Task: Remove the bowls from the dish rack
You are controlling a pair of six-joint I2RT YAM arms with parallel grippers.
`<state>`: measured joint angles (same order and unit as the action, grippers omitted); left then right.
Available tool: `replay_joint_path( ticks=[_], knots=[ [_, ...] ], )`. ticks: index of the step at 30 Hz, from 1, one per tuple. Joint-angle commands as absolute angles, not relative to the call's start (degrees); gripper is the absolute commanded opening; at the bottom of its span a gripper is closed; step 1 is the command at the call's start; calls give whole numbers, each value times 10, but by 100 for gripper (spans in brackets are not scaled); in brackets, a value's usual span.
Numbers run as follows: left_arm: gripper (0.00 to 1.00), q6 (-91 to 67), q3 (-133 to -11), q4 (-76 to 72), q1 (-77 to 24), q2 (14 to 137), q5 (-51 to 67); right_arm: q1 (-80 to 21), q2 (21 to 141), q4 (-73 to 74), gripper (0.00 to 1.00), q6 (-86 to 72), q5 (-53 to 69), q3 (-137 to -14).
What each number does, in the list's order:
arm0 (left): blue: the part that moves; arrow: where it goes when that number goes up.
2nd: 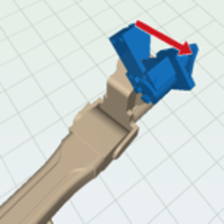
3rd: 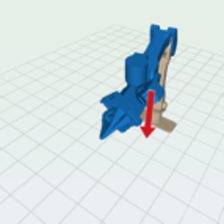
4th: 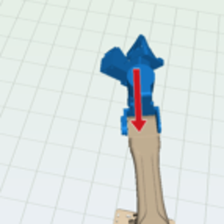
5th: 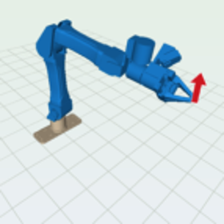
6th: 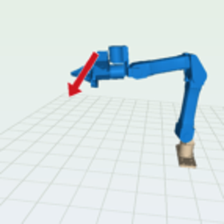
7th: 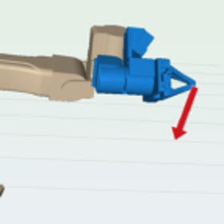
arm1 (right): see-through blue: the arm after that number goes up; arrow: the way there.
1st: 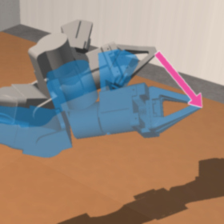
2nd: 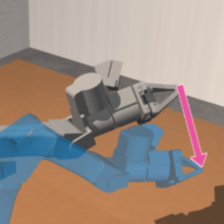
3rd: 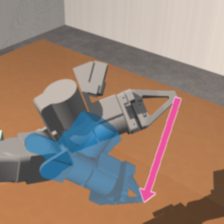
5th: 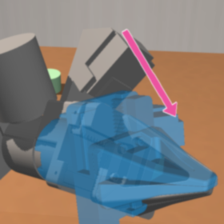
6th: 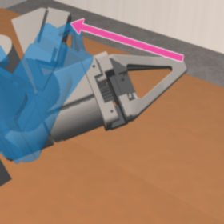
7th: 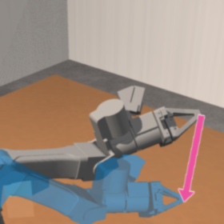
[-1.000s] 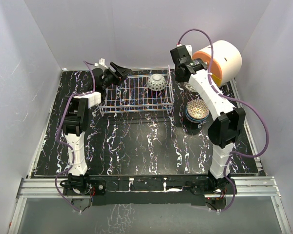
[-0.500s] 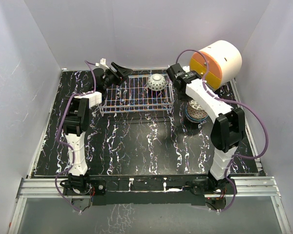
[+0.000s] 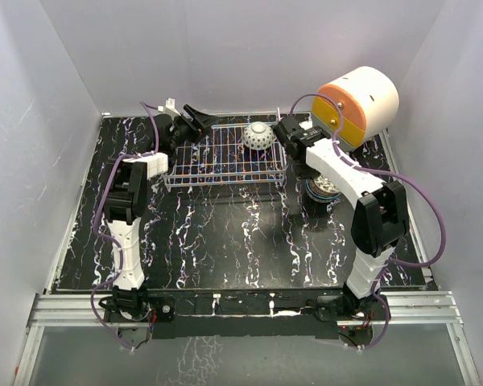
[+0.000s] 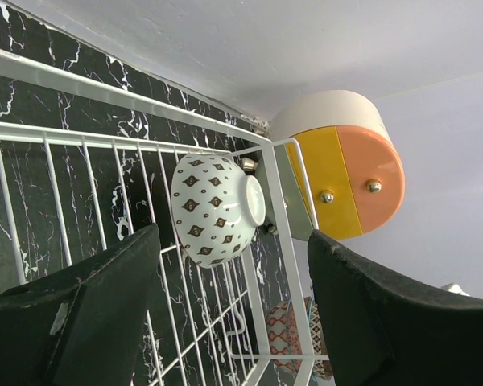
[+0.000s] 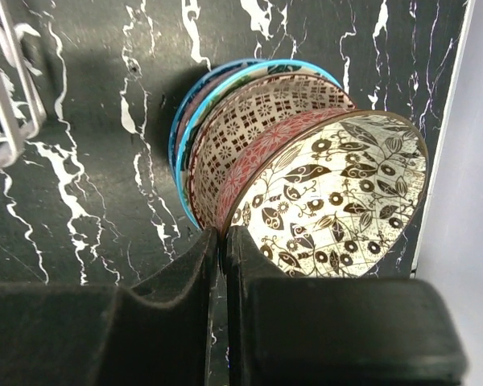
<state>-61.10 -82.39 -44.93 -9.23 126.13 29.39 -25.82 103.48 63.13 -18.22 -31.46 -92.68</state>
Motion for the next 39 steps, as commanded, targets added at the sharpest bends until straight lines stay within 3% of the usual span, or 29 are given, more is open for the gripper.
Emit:
replay_joint_path(
  ticks=[1, 20, 39],
  knots=[
    [71, -607, -814, -470, -96, 1223, 295, -261, 1004, 621, 7, -189, -347, -915],
    [71, -606, -809, -472, -95, 1225, 301, -261, 1022, 541, 9, -174, -375, -897],
    [71, -606, -813, -473, -96, 1225, 303, -261, 996, 524, 24, -167, -361, -893]
  ],
)
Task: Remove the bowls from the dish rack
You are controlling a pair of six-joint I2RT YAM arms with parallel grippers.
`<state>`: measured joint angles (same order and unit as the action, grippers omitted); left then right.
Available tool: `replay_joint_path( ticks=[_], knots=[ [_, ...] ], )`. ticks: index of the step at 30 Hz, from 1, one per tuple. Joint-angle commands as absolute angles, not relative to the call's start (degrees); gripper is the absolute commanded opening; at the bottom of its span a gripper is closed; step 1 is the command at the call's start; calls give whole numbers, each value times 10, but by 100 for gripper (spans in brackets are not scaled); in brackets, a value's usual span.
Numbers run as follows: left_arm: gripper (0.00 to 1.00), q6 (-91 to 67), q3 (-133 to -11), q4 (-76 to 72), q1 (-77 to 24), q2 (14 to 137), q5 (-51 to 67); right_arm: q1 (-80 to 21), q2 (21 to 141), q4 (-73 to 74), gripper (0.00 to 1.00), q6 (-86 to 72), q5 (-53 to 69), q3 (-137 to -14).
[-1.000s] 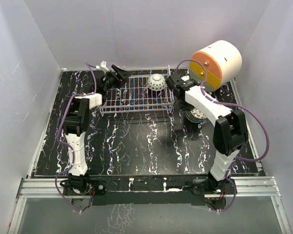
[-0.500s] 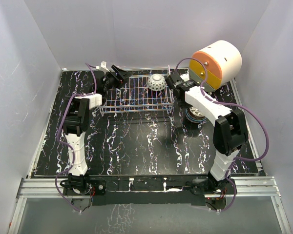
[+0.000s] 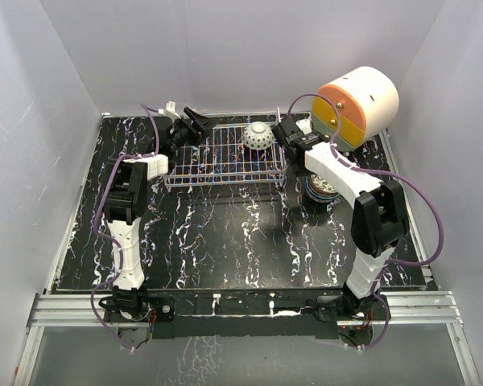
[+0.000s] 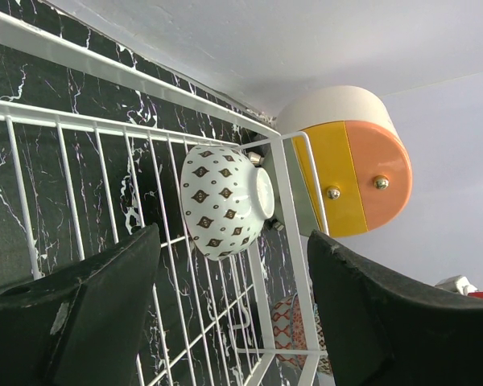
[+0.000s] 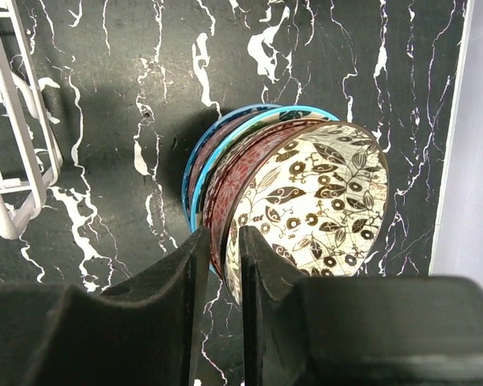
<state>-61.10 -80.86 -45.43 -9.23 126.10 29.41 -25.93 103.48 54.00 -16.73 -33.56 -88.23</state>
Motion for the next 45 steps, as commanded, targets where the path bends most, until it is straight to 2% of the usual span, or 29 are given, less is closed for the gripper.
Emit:
replay_joint_path(
  ticks=[1, 7, 9, 11, 14, 18, 25, 35, 45],
  knots=[
    [71, -605, -813, -473, -96, 1225, 303, -262, 985, 524, 25, -167, -362, -894],
    [74, -544, -847, -413, -114, 1223, 302, -262, 961, 518, 25, -171, -375, -907],
    [78, -481, -881, -335, -136, 1222, 285, -261, 948, 496, 25, -173, -359, -902],
    [88, -408, -919, -239, -167, 1220, 241, -261, 924, 453, 25, -173, -319, -884],
    [97, -307, -967, -145, -207, 1217, 156, -261, 889, 391, 42, -169, -268, -852],
    [97, -206, -1004, -105, -258, 1217, 51, -259, 860, 347, 60, -177, -252, -827],
    [97, -95, -1078, -67, -310, 1264, -45, -247, 806, 302, 78, -192, -251, -799],
    [97, 7, -1116, -79, -338, 1317, -124, -231, 780, 290, 80, -189, -240, -777],
    [97, 6, -1133, -110, -339, 1345, -95, -224, 782, 285, 80, -181, -233, -766]
  ],
)
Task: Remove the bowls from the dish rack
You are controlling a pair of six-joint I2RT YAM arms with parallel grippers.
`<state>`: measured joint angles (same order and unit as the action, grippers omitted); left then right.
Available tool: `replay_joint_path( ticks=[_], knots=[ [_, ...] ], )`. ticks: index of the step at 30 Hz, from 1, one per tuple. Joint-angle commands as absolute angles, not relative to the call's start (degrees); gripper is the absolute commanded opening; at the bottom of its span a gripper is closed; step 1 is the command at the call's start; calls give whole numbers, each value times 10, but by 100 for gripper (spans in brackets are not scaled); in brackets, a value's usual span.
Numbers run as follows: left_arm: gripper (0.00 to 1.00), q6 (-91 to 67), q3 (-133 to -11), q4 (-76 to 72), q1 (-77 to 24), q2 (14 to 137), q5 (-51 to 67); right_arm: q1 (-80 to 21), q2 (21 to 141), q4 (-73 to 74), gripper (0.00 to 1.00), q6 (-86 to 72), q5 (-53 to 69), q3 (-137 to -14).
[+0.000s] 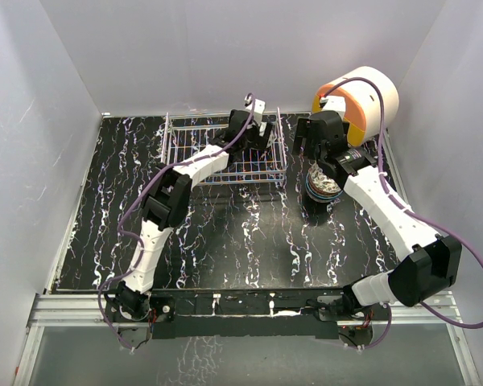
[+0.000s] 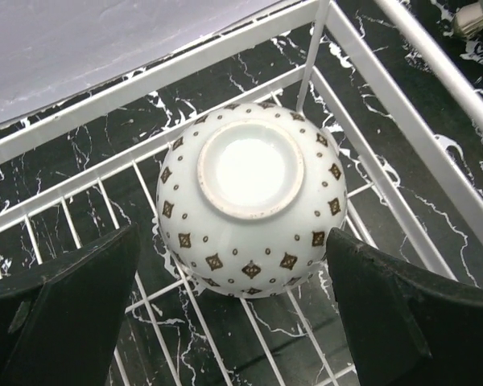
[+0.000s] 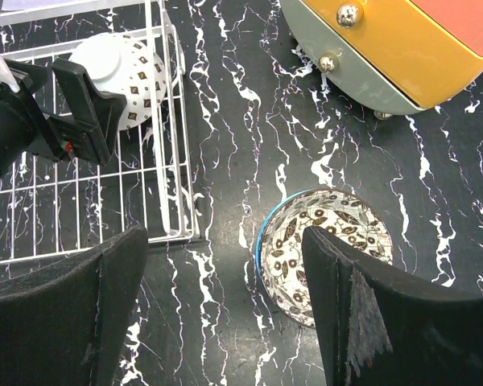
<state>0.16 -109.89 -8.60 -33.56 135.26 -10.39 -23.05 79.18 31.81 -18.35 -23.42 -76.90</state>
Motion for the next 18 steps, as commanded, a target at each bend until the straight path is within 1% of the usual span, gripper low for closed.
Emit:
replay_joint_path(
  ticks=[1, 9, 13, 18],
  knots=[
    [97, 4, -1136, -111, -340, 1348, -93, -223, 782, 285, 80, -181, -232, -766],
    [96, -6, -1180, -108, -340, 1380, -94, -215, 787, 281, 79, -172, -224, -763],
    [91, -18, -1212, -90, -340, 1403, -97, -213, 792, 282, 78, -167, -223, -764],
    [85, -25, -1216, -98, -340, 1413, -102, -210, 792, 282, 77, -162, -226, -761]
  ],
)
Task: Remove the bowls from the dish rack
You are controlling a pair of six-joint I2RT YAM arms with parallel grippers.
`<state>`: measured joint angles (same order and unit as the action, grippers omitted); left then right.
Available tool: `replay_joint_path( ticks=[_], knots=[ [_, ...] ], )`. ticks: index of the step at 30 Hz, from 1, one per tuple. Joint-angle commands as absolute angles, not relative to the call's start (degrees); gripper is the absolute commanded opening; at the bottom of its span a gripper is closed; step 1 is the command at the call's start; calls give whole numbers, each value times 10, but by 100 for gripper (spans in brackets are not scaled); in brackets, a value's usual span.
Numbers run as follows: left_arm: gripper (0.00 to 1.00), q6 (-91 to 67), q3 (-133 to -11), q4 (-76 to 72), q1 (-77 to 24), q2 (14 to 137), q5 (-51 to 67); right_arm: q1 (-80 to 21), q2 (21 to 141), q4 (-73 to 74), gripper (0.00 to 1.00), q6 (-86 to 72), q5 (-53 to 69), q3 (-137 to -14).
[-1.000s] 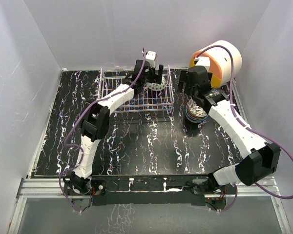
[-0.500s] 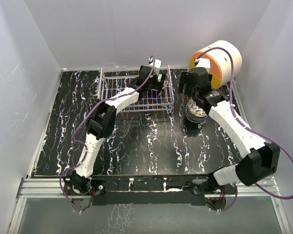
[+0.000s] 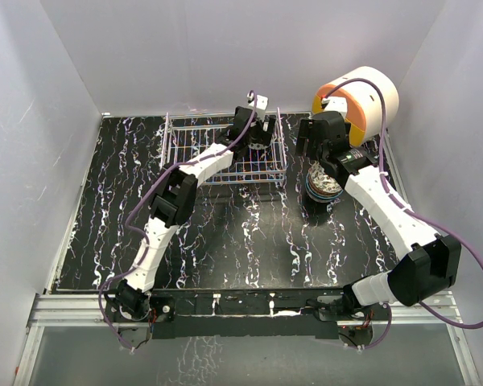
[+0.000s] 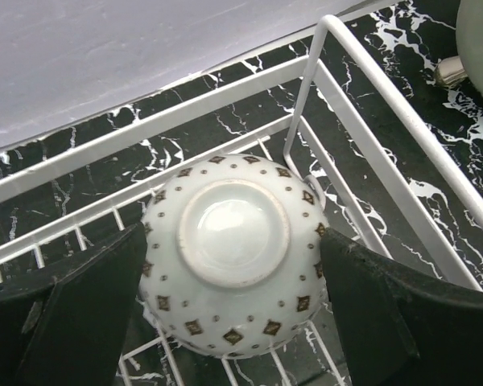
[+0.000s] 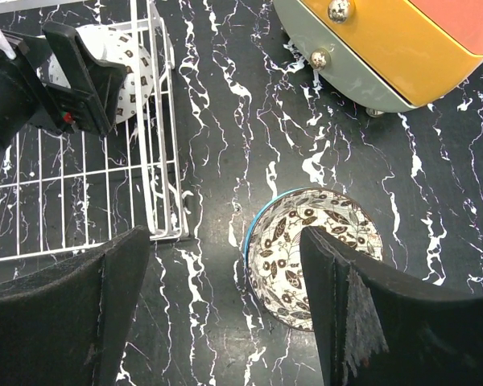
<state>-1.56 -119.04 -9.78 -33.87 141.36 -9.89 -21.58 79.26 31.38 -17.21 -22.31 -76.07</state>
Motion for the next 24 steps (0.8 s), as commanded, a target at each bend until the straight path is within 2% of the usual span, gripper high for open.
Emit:
replay_joint_path(
  ticks=[1, 7, 10, 17, 24],
  knots=[
    [83, -25, -1218, -96, -340, 1414, -102, -210, 792, 282, 77, -161, -227, -760],
    [75, -28, -1217, -92, -341, 1416, -102, -209, 795, 281, 75, -161, -226, -759],
    [60, -31, -1211, -91, -340, 1416, -105, -209, 795, 281, 75, -160, -225, -758],
    [36, -33, -1189, -102, -340, 1400, -107, -209, 798, 282, 74, -157, -213, -753],
    [29, -61, -1155, -112, -330, 1357, -91, -209, 806, 292, 74, -154, -202, -756]
  ],
)
